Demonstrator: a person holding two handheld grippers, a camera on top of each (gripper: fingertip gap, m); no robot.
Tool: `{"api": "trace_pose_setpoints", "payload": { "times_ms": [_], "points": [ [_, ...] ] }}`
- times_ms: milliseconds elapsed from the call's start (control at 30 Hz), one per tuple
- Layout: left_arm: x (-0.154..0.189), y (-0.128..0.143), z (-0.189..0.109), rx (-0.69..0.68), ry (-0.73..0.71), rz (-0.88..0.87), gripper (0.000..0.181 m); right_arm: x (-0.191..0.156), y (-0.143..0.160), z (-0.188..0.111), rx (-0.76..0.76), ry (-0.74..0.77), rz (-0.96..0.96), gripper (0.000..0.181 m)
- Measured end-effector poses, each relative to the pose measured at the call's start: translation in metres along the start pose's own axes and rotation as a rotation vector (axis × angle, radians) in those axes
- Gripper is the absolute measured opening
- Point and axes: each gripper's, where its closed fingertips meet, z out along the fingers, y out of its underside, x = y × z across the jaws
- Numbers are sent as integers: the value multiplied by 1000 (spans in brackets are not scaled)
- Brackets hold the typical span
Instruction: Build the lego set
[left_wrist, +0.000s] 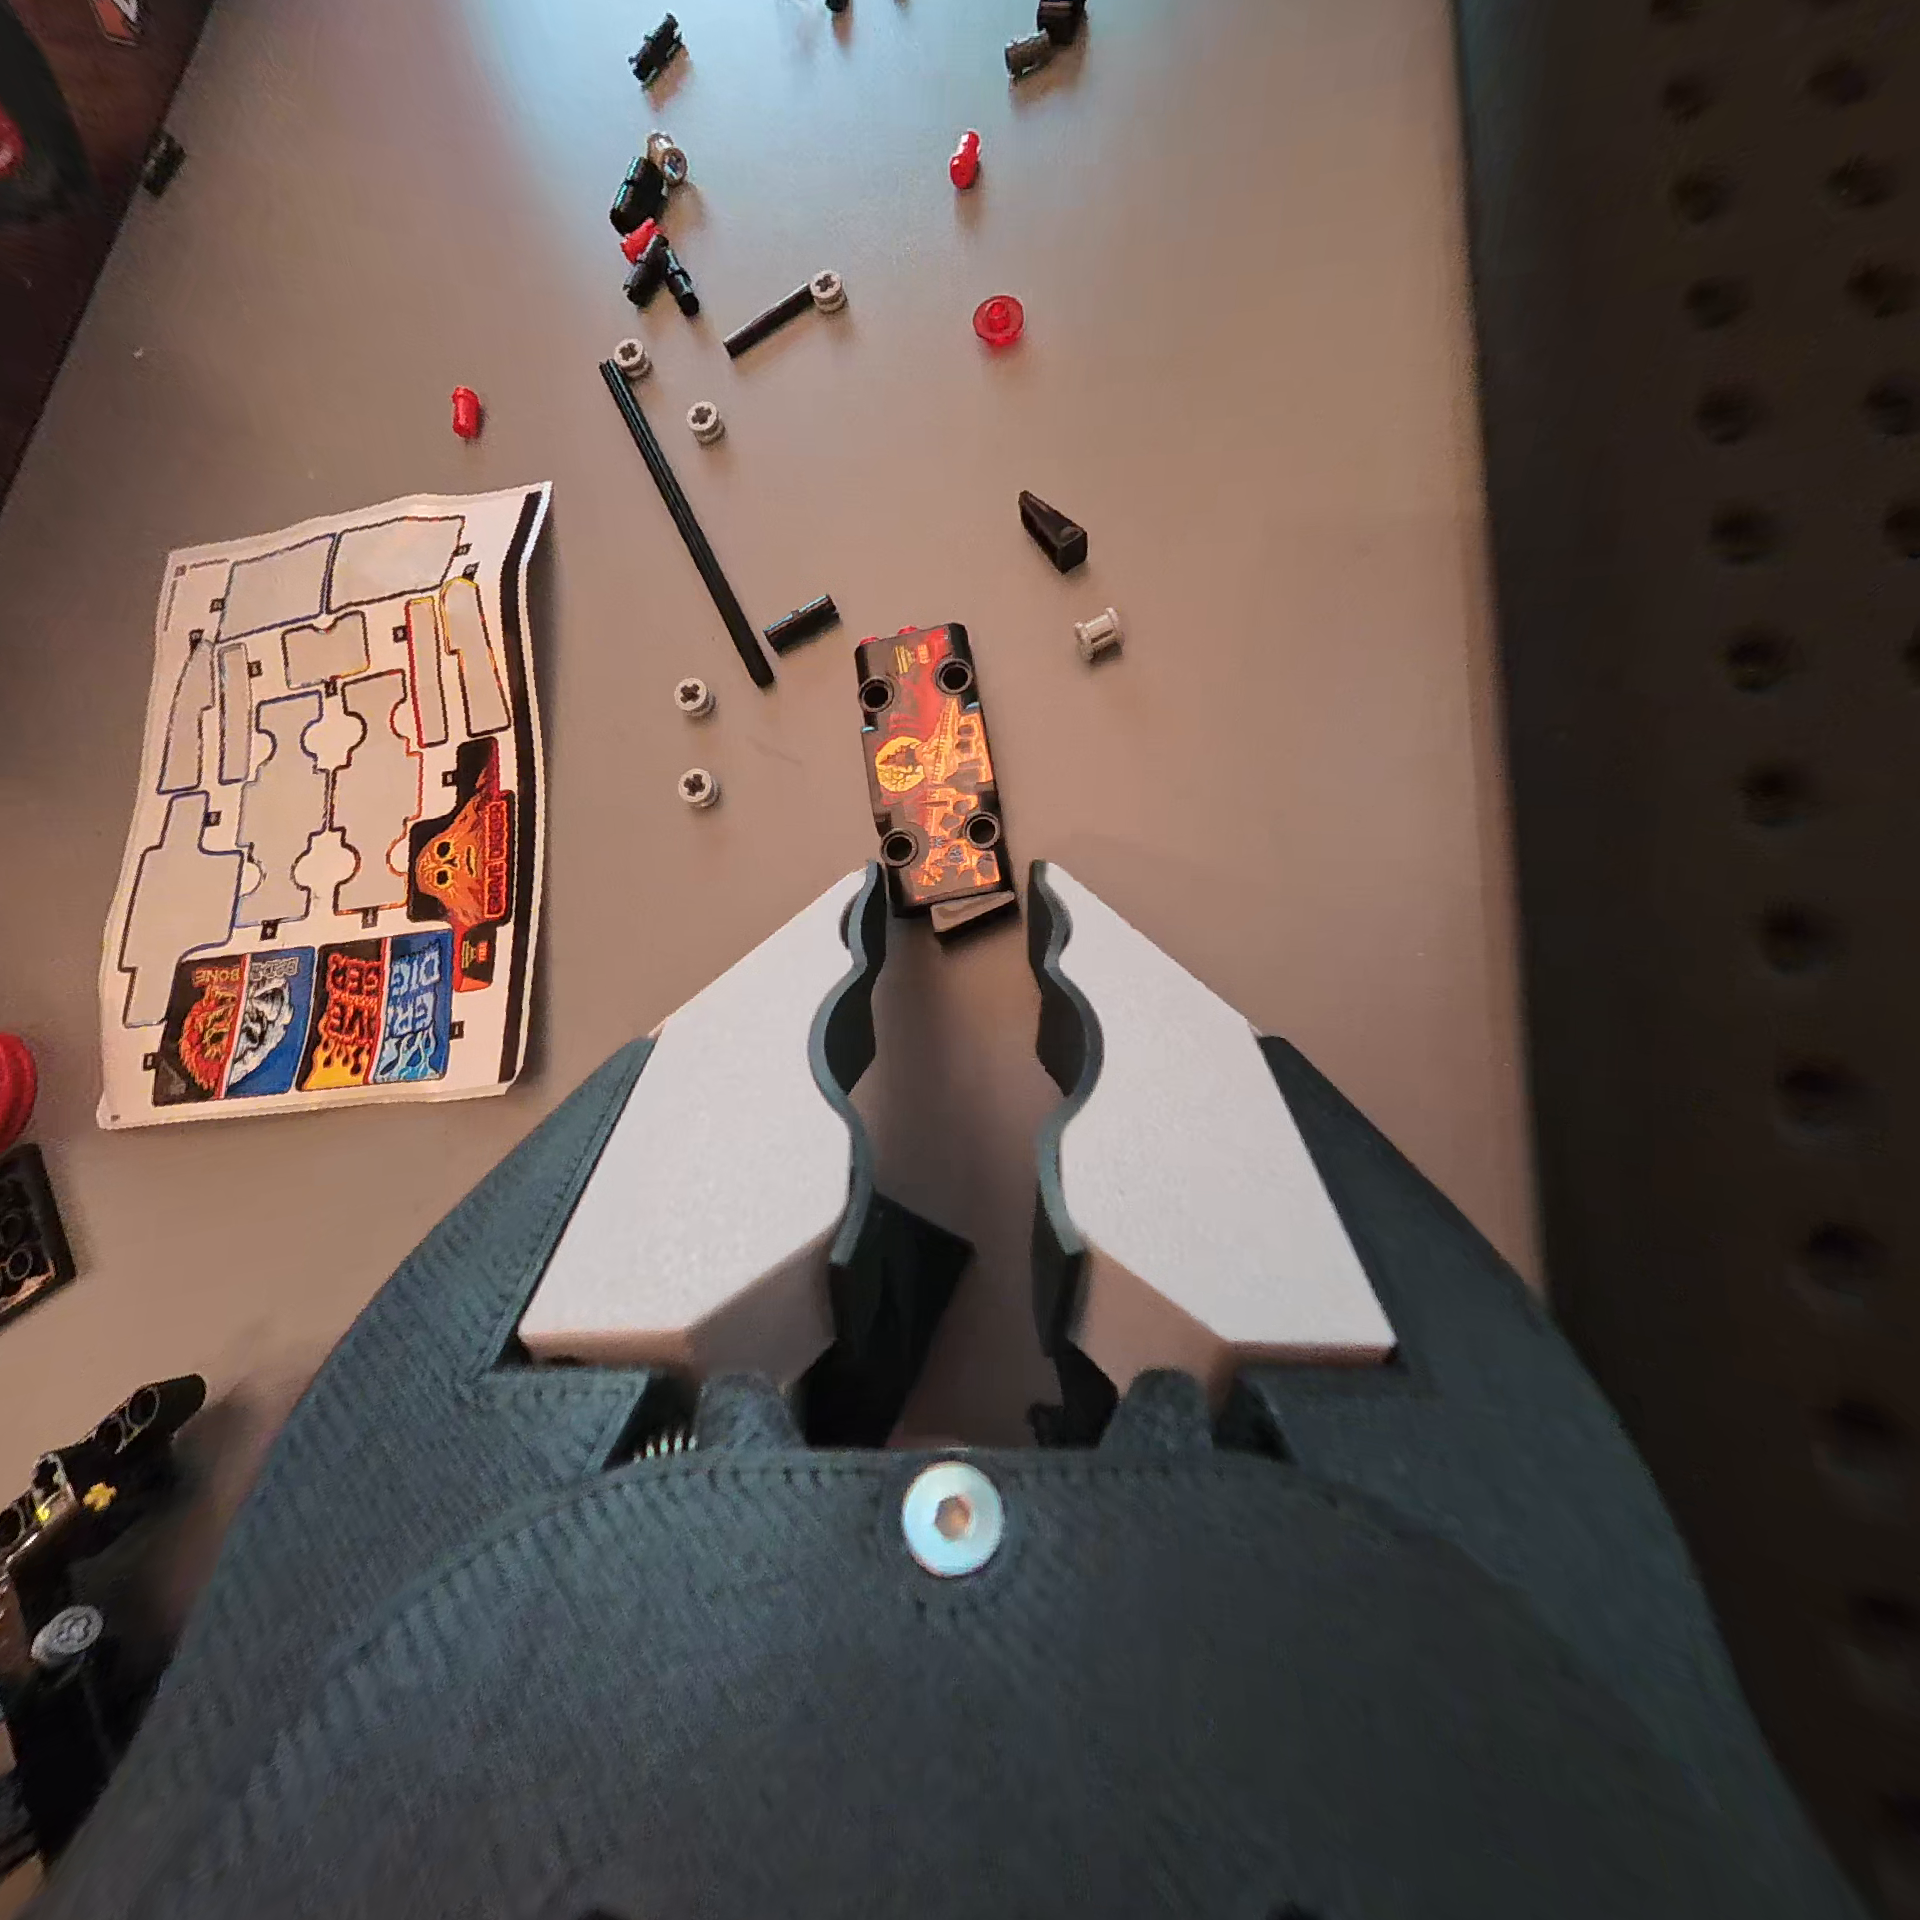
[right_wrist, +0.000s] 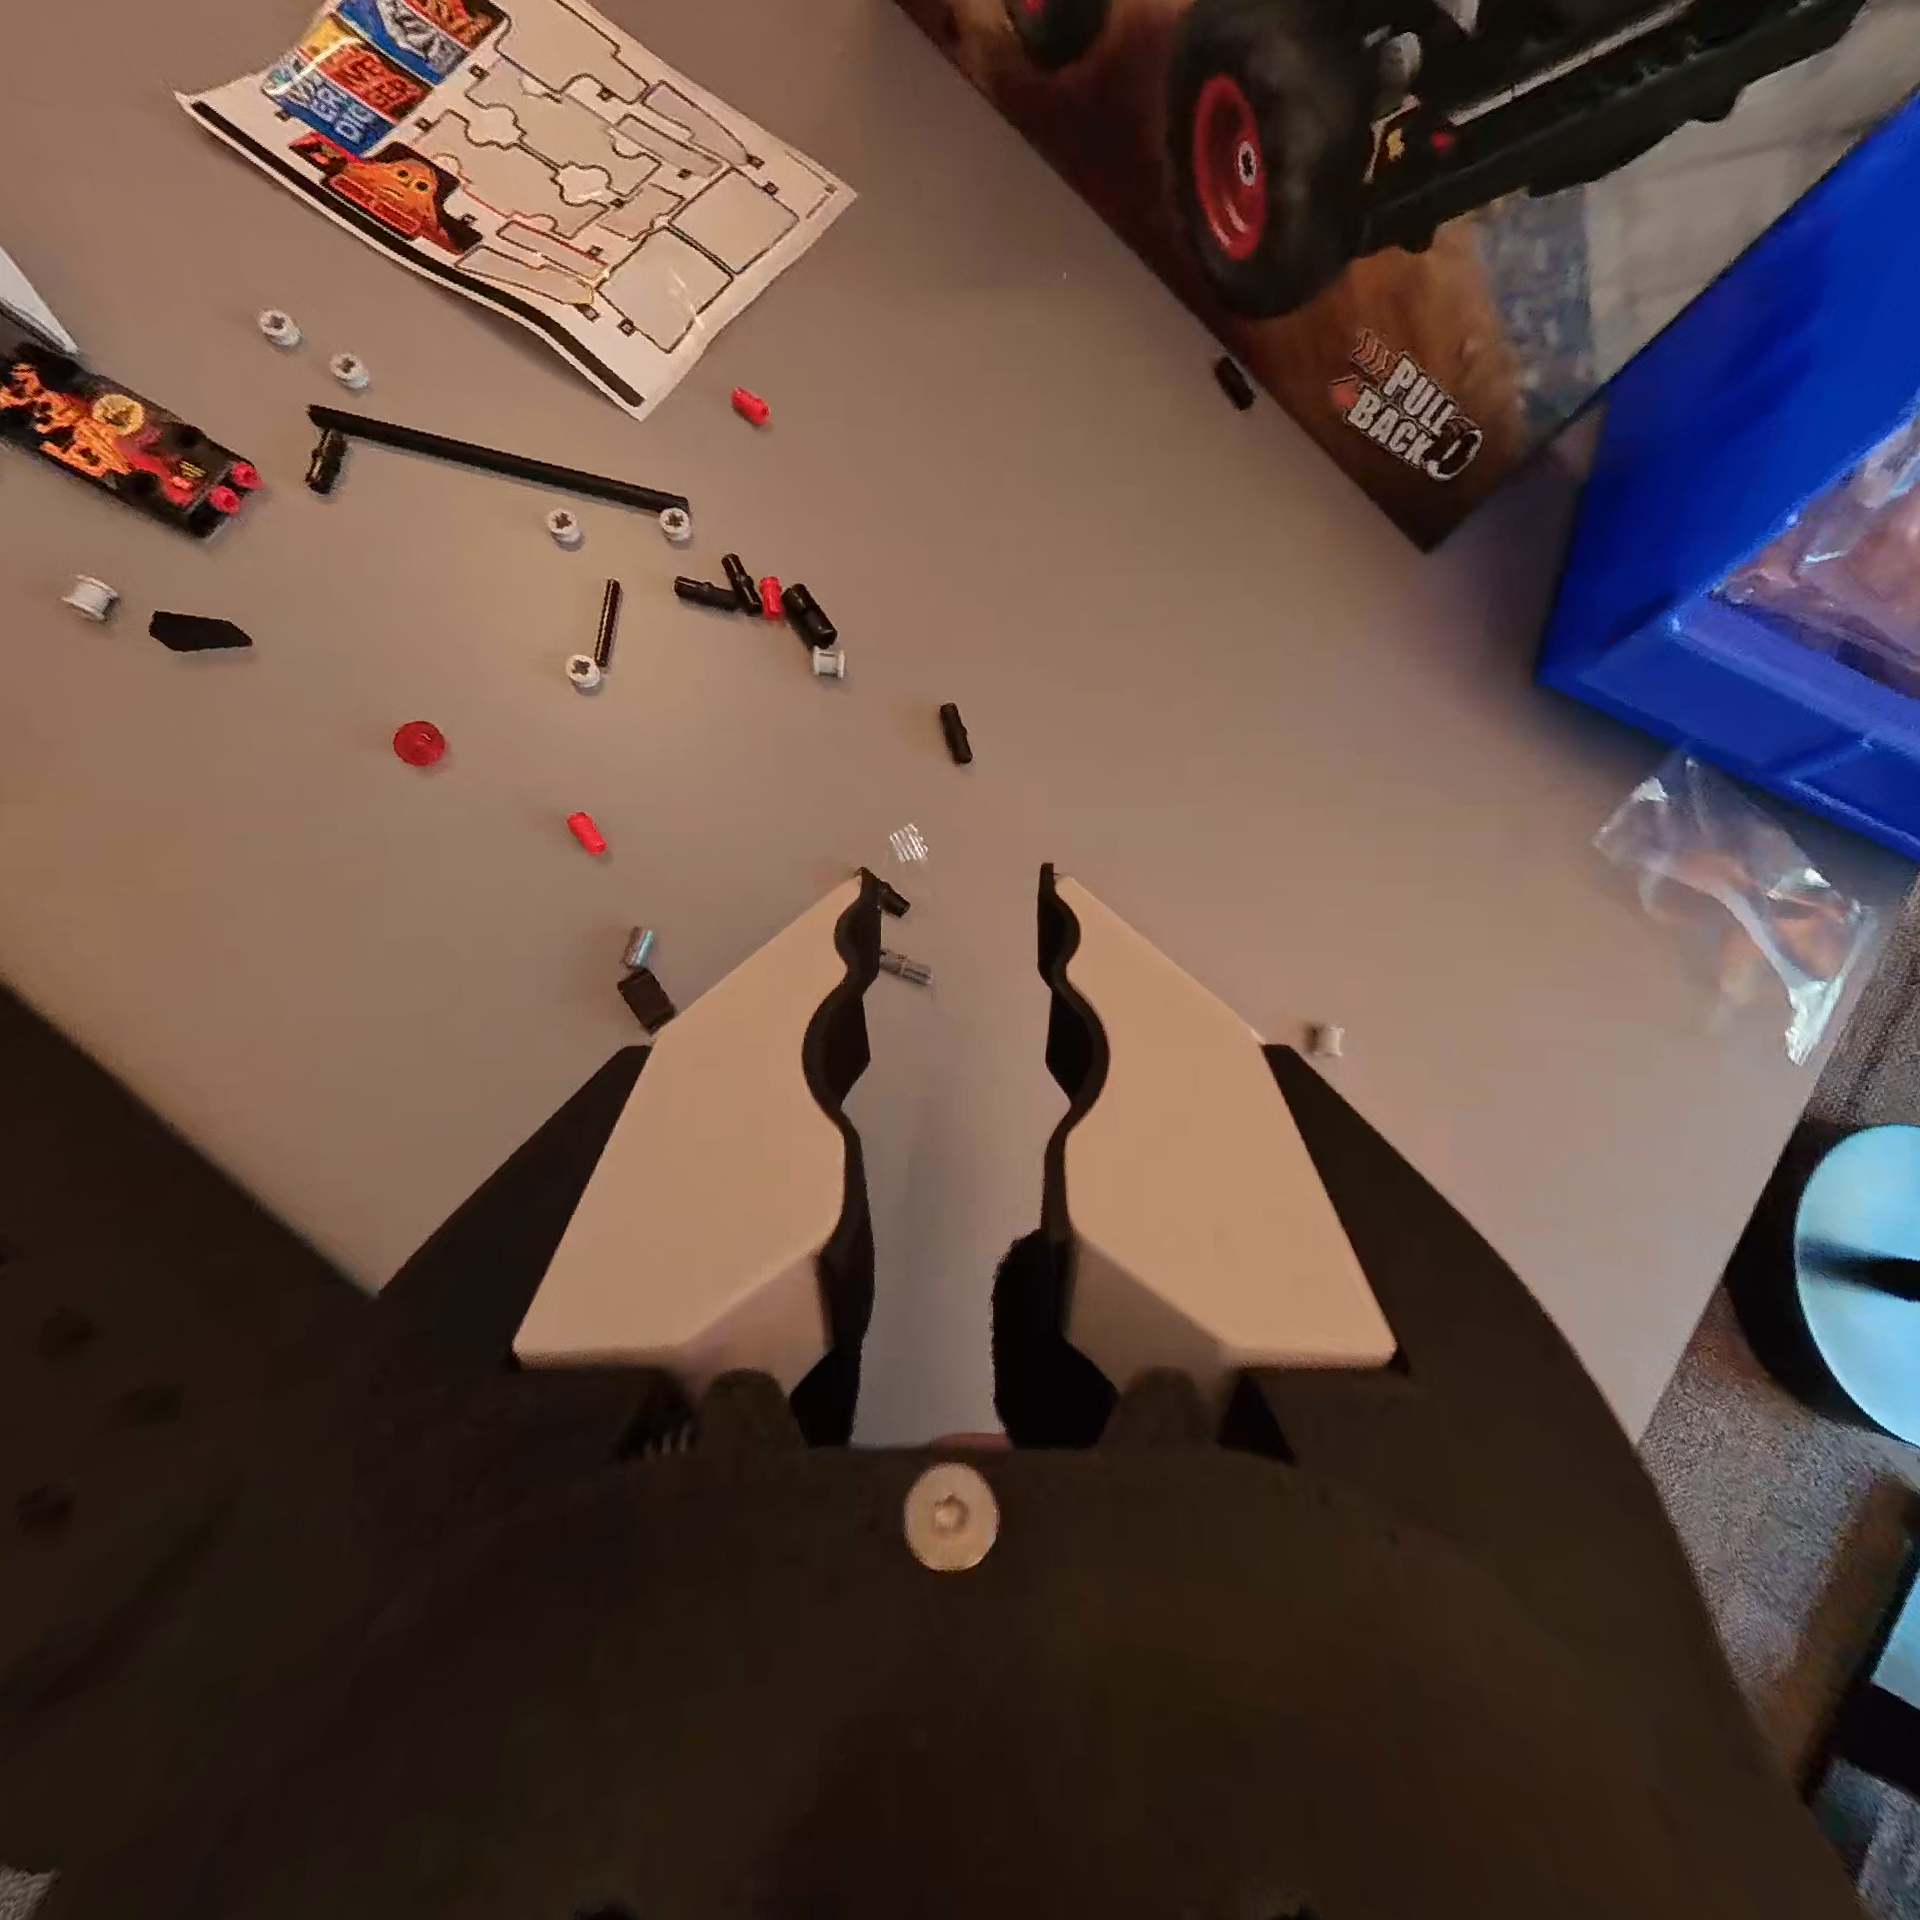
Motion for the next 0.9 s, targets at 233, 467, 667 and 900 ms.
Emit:
{"api": "trace_pose_setpoints", "payload": {
  "times_ms": [233,467,667,900],
  "points": [
    [5,-1,0,-4,14,14,29,-24,-2,-13,44,-32,5,28],
    [8,-4,-2,1,4,20,37,-59,-2,-11,67,-106,1,37],
    [10,-4,0,-20,-12,2,44,-88,-5,-5,51,-136,-43,45],
    [12,-2,-2,-31,-42,17,27,-103,-8,-19,91,-114,-48,41]
  ]
}}
